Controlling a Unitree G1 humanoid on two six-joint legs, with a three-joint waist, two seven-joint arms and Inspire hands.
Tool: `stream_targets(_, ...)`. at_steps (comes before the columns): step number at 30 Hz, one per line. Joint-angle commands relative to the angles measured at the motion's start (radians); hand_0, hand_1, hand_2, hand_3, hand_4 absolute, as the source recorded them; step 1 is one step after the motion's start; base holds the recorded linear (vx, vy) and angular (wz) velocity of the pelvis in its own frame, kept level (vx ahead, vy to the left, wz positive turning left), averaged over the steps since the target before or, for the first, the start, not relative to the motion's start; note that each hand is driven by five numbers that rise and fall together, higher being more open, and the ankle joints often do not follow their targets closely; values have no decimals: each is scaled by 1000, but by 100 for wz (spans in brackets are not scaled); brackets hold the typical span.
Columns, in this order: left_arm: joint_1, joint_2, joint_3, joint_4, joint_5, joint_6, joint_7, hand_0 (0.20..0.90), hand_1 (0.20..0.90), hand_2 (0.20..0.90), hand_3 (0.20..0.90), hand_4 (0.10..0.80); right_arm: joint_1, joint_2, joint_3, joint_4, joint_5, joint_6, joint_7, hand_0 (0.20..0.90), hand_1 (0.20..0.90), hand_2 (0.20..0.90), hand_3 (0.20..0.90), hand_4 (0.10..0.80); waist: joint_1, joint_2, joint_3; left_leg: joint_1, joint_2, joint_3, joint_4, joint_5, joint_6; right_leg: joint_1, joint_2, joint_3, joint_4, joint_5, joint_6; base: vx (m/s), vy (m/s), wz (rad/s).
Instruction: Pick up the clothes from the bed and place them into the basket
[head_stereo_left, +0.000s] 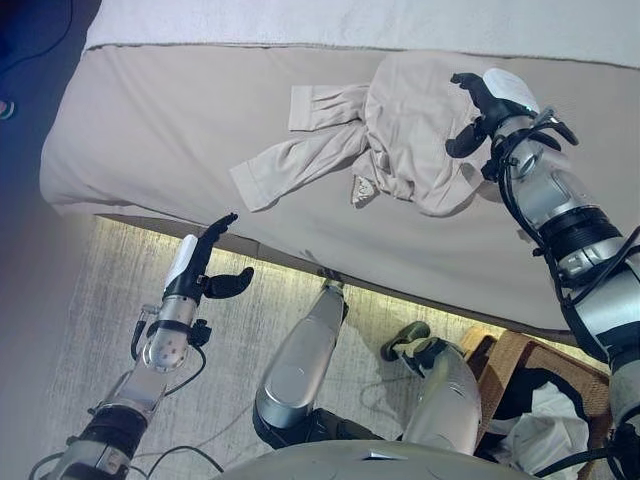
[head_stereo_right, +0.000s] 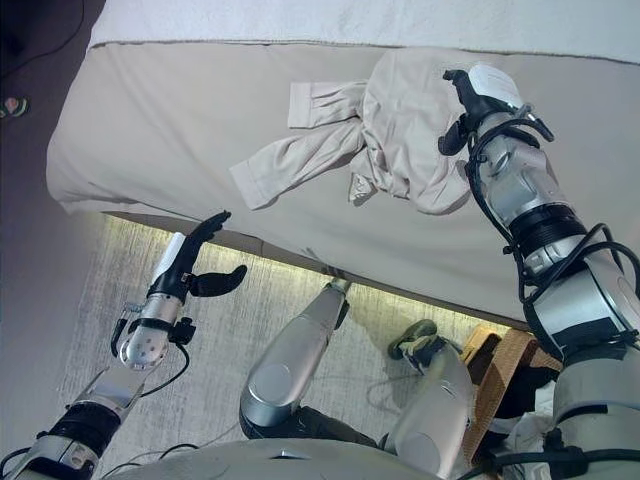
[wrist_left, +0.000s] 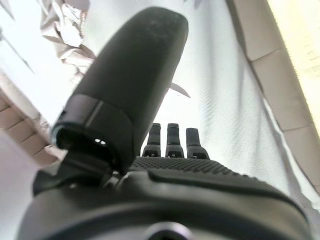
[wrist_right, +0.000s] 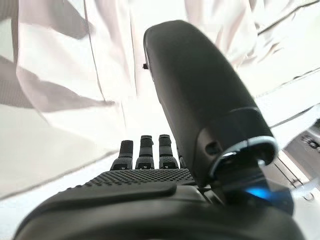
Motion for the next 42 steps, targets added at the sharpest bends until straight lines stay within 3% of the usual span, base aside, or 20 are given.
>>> stream_targets(1,25,83,38,-125,-56,-102,81,900,900,900,900,800,-152,-28,44,-14,-7,-21,-52,900,900,900,900,800,18,14,-43,-96,-58,98,92,-52,74,13,122,-9,149,-87,-71,-1,24,7)
stream_targets(14,33,104,-1,-224,-74,-135,141,900,900,900,900,800,-219,11,90,163,-8,-22,-66,900,900,900,900,800,49,38,-43,-304,-73,91,249,-83,98,-181,140,-13,276,-121,-89,3,-2,9)
stream_targets(24,51,100,-22,-255,-69,-157,167,900,900,900,900,800,-328,40,128,291,33,-85,-43,900,900,900,900,800,68,70,-43,-464,-83,105,407,-125,124,-346,131,3,415,-149,-87,-21,17,3)
stream_targets(26,52,102,-20,-264,-74,-154,173,900,900,900,900,800,-339,42,140,293,48,-113,-34,300,300,300,200,100,68,70,-43,-479,-81,109,418,-127,126,-360,131,7,427,-150,-84,-27,25,-5)
stream_targets(35,43,107,-15,-235,-68,-153,174,900,900,900,900,800,-329,36,139,278,61,-162,-53,300,300,300,200,100,51,39,-43,-409,-69,106,394,-134,122,-293,149,14,385,-135,-77,1,-3,-4)
stream_targets(42,30,102,-20,-223,-54,-131,150,900,900,900,900,800,-290,39,92,226,87,-169,-48,300,300,300,200,100,20,22,-43,-236,-56,110,295,-126,104,-141,138,36,261,-98,-62,25,-11,-7)
